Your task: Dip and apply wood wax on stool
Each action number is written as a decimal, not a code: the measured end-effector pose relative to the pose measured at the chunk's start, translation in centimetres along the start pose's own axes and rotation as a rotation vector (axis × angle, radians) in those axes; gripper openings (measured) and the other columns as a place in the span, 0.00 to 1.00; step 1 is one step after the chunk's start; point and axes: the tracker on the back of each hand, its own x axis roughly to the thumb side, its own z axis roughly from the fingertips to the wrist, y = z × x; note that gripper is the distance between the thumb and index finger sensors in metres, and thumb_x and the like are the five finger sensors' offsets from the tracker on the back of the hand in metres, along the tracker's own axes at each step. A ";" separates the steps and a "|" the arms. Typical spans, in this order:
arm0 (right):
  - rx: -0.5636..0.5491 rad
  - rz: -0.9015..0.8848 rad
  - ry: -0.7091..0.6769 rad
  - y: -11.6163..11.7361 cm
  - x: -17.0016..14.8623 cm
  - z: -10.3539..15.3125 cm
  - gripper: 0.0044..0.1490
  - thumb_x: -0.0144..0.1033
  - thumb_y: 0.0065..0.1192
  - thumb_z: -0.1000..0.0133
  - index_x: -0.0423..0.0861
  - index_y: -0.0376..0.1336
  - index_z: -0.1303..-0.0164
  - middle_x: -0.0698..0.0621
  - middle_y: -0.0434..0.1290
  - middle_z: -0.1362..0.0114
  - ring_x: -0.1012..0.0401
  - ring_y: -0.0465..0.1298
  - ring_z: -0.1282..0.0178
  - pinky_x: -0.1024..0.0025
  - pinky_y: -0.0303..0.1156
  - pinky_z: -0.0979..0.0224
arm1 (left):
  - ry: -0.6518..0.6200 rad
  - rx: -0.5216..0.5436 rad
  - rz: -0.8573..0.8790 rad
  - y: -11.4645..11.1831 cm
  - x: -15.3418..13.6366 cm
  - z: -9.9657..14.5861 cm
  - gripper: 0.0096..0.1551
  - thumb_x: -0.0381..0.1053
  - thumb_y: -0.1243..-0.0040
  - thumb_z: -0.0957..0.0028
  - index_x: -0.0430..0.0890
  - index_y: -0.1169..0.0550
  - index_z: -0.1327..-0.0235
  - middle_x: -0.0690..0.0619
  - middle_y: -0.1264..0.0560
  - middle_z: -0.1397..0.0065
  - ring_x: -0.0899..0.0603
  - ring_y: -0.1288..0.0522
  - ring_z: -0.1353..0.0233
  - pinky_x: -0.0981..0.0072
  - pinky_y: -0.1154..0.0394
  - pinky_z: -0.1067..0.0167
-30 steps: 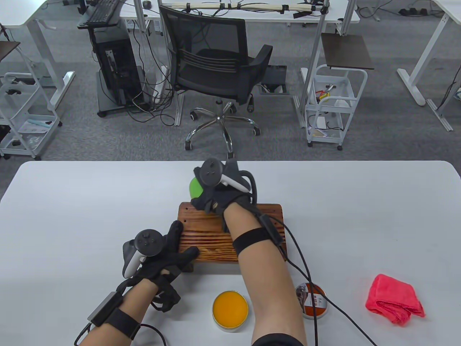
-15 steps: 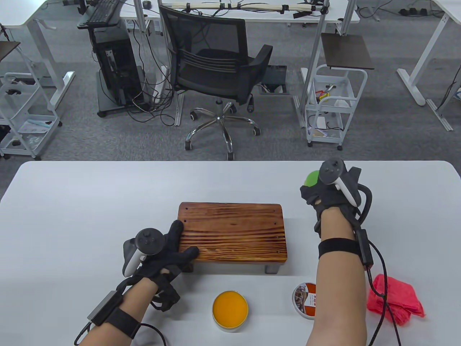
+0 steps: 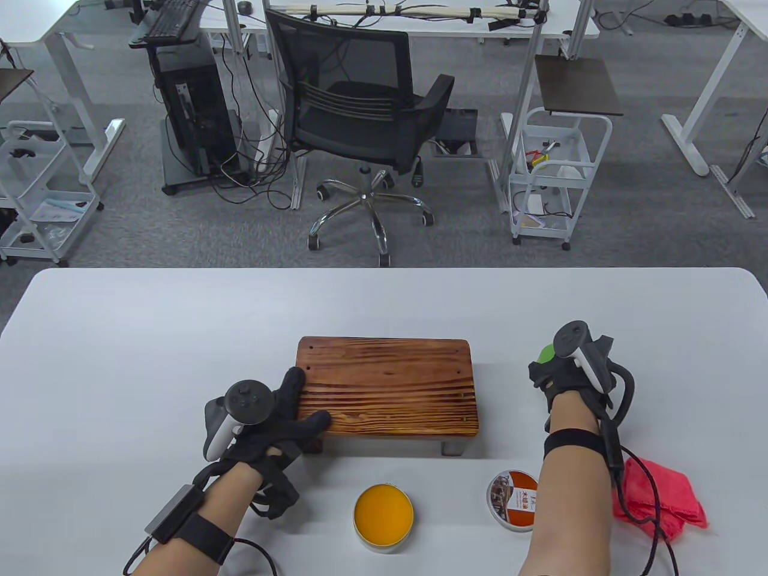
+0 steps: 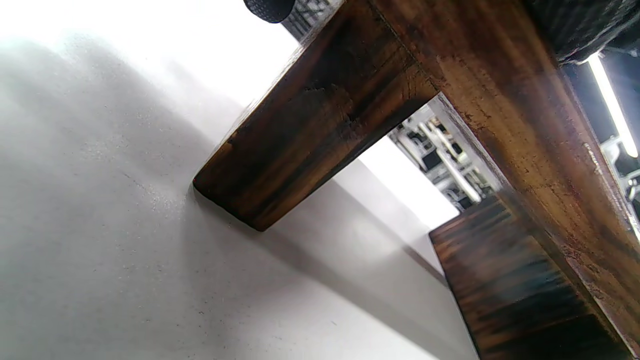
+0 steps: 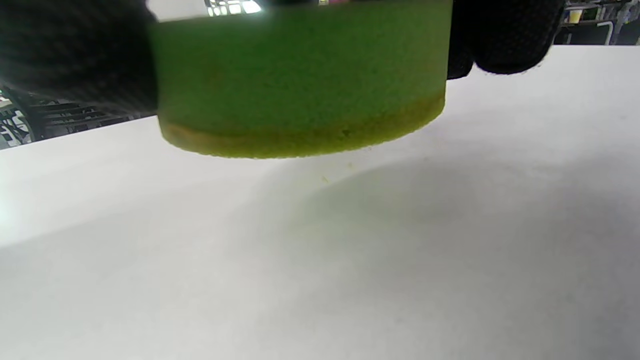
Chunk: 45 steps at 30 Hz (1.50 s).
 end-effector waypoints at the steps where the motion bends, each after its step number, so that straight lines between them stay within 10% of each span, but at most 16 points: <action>1: 0.006 0.014 0.003 0.3 0.0 -0.1 0.66 0.72 0.70 0.56 0.52 0.45 0.17 0.34 0.53 0.17 0.34 0.66 0.27 0.37 0.69 0.30 | 0.000 0.000 0.000 0.0 0.0 0.0 0.68 0.82 0.41 0.52 0.63 0.67 0.17 0.35 0.55 0.10 0.20 0.64 0.17 0.14 0.61 0.30; 45: 0.221 -0.036 0.043 3.2 -0.8 -1.0 0.71 0.77 0.68 0.55 0.55 0.34 0.17 0.38 0.40 0.14 0.34 0.56 0.22 0.34 0.61 0.25 | -0.004 0.021 -0.004 0.0 0.0 0.0 0.67 0.81 0.41 0.52 0.62 0.66 0.17 0.35 0.56 0.11 0.20 0.63 0.17 0.15 0.60 0.30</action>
